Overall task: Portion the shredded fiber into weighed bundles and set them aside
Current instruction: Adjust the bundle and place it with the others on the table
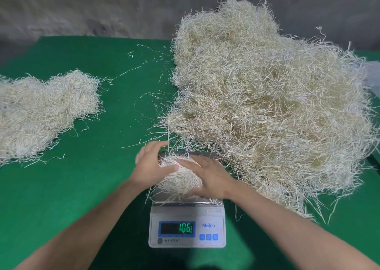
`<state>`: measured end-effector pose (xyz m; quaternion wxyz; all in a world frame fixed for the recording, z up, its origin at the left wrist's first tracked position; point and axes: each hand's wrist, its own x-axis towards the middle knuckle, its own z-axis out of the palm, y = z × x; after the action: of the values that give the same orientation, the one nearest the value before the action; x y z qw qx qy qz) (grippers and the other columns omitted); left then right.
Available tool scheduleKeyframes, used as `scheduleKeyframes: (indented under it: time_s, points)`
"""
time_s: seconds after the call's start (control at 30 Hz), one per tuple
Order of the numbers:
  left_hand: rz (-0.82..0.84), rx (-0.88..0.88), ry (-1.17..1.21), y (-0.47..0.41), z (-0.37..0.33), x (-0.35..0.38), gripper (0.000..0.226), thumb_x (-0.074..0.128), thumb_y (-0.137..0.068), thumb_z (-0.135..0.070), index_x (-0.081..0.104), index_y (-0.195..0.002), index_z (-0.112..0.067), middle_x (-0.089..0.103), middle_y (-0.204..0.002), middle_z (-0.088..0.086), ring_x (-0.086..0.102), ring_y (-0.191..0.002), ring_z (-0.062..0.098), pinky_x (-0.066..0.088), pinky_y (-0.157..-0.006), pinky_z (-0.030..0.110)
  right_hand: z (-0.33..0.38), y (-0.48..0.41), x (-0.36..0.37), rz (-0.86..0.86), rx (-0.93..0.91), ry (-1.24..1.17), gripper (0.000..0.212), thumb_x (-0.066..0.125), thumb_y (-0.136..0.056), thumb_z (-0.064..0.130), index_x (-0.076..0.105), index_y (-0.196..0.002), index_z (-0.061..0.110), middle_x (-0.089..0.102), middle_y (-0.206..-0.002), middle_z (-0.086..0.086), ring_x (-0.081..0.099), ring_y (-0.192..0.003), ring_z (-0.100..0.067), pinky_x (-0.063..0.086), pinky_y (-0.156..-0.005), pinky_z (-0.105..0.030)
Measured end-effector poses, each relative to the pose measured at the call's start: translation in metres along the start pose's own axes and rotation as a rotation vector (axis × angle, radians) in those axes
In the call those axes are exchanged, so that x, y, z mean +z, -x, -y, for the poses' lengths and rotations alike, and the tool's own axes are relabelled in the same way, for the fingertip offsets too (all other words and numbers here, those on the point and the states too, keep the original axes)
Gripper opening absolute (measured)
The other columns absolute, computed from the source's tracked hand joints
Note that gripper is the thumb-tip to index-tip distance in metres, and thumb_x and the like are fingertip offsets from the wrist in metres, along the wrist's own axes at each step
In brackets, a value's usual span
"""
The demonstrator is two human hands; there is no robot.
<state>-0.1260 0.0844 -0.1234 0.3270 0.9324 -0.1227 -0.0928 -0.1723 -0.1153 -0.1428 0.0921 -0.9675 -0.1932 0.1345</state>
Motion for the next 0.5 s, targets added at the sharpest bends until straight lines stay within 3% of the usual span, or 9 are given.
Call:
scheduleKeyframes:
  time_s: [0.07, 0.17, 0.23, 0.3, 0.33, 0.4, 0.43, 0.5]
  points:
    - [-0.031, -0.139, 0.072, 0.003, 0.001, 0.001, 0.09, 0.07, -0.075, -0.053, 0.025, -0.147, -0.023, 0.023, -0.154, -0.005, 0.018, -0.142, 0.017, 0.014, -0.116, 0.05, 0.001, 0.003, 0.006, -0.115, -0.017, -0.04, 0.081, 0.064, -0.086, 0.033, 0.013, -0.148, 0.041, 0.037, -0.144, -0.01, 0.038, -0.128, -0.027, 0.032, -0.109, -0.043]
    - [0.021, -0.287, 0.548, 0.009, -0.003, -0.007, 0.096, 0.052, -0.072, -0.068, 0.017, -0.15, -0.026, 0.019, -0.156, -0.004, 0.017, -0.144, 0.018, 0.012, -0.116, 0.053, 0.004, 0.002, -0.01, -0.343, 0.012, -0.261, 0.068, 0.066, -0.081, 0.011, 0.041, -0.14, 0.032, 0.053, -0.127, -0.005, 0.049, -0.115, -0.022, 0.042, -0.1, -0.043]
    - [0.181, -0.262, 0.967, 0.006, -0.015, -0.016, 0.083, 0.045, -0.074, -0.072, 0.038, -0.142, -0.025, 0.044, -0.145, 0.002, 0.038, -0.135, 0.023, 0.026, -0.11, 0.055, 0.011, -0.005, -0.035, -0.52, 0.001, -0.323, 0.068, 0.07, -0.074, 0.002, 0.051, -0.134, 0.028, 0.057, -0.123, -0.01, 0.053, -0.111, -0.027, 0.044, -0.099, -0.043]
    - [0.377, -0.293, 1.364, -0.009, -0.042, -0.024, 0.07, 0.048, -0.076, -0.071, 0.065, -0.117, -0.017, 0.065, -0.121, 0.011, 0.061, -0.112, 0.029, 0.049, -0.09, 0.055, 0.02, -0.016, -0.061, -0.678, -0.046, -0.227, 0.07, 0.072, -0.063, -0.007, 0.059, -0.128, 0.017, 0.059, -0.119, -0.022, 0.056, -0.107, -0.039, 0.046, -0.091, -0.048]
    - [0.359, -0.345, 1.484, -0.018, -0.057, -0.028, 0.061, 0.051, -0.078, -0.064, 0.072, -0.101, -0.012, 0.069, -0.11, 0.013, 0.067, -0.098, 0.03, 0.055, -0.08, 0.049, 0.024, -0.021, -0.072, -0.722, -0.064, -0.185, 0.071, 0.072, -0.061, -0.009, 0.059, -0.127, 0.012, 0.057, -0.121, -0.025, 0.054, -0.109, -0.043, 0.044, -0.092, -0.051]
    - [0.171, -0.377, 1.605, -0.037, -0.078, -0.036, 0.034, 0.057, -0.087, -0.037, 0.068, -0.087, -0.006, 0.065, -0.094, 0.013, 0.066, -0.08, 0.028, 0.055, -0.068, 0.037, 0.026, -0.023, -0.087, -0.725, -0.142, -0.269, 0.072, 0.07, -0.066, 0.0, 0.052, -0.134, 0.017, 0.05, -0.133, -0.018, 0.046, -0.123, -0.036, 0.034, -0.105, -0.049]
    - [0.058, -0.374, 1.646, -0.046, -0.084, -0.04, 0.021, 0.055, -0.091, -0.023, 0.064, -0.092, -0.004, 0.062, -0.091, 0.013, 0.064, -0.079, 0.028, 0.054, -0.065, 0.036, 0.024, -0.019, -0.091, -0.704, -0.188, -0.433, 0.073, 0.069, -0.071, 0.012, 0.043, -0.138, 0.028, 0.045, -0.139, -0.007, 0.041, -0.129, -0.024, 0.032, -0.109, -0.044]
    - [-0.101, -0.339, 1.641, -0.053, -0.084, -0.043, 0.019, 0.05, -0.095, -0.008, 0.061, -0.108, 0.001, 0.065, -0.093, 0.013, 0.066, -0.085, 0.029, 0.057, -0.066, 0.036, 0.026, -0.009, -0.092, -0.716, -0.148, -0.862, 0.079, 0.069, -0.072, 0.048, 0.024, -0.137, 0.055, 0.029, -0.144, 0.025, 0.029, -0.135, -0.002, 0.031, -0.109, -0.031]
